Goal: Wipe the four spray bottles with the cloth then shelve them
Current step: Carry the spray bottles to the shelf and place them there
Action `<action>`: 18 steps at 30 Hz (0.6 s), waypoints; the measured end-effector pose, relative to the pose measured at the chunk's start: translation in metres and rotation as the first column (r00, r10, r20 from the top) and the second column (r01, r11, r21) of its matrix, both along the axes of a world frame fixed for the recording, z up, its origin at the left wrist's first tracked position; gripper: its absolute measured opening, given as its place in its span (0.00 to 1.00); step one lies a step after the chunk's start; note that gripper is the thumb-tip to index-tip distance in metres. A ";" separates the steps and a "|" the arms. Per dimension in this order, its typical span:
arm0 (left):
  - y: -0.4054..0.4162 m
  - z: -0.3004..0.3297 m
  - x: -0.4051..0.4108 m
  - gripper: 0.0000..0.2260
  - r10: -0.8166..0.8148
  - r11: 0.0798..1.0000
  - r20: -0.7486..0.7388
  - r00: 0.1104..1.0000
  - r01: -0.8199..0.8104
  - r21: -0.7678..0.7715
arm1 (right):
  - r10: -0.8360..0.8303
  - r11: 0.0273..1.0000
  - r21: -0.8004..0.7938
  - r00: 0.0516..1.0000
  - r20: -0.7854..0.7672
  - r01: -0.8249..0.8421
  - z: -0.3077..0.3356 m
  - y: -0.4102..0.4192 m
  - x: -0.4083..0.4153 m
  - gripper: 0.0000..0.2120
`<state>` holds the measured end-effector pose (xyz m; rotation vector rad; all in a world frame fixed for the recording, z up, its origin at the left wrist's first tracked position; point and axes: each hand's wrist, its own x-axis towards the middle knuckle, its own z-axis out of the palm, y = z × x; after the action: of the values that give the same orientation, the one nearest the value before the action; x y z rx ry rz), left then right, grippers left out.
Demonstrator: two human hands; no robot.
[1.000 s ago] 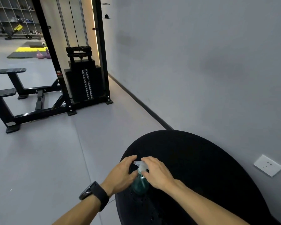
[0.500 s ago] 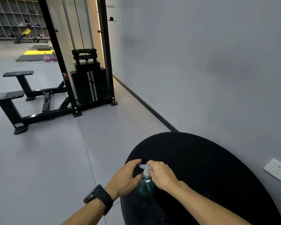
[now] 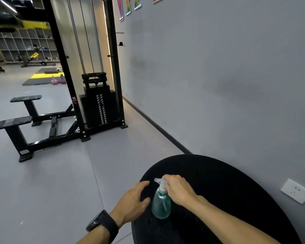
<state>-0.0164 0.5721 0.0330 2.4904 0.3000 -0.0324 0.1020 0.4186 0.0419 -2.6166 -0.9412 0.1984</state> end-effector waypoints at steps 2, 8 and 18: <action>-0.007 0.013 0.000 0.26 -0.009 1.000 0.016 1.000 0.008 0.016 | -0.013 1.000 0.001 1.000 0.010 0.013 0.022 -0.008 -0.002 0.08; -0.037 0.063 -0.002 0.26 -0.067 0.997 0.088 0.994 0.063 0.051 | -0.057 0.998 0.027 0.997 0.046 0.056 0.086 -0.043 -0.018 0.10; -0.094 0.127 -0.014 0.26 -0.158 0.984 0.180 0.971 0.138 0.116 | -0.160 0.985 0.076 0.983 0.091 0.154 0.167 -0.108 -0.057 0.07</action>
<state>-0.0308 0.4783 0.1602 2.5894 0.0363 0.1615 0.0452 0.3104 0.2091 -2.6413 -0.7525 -0.0005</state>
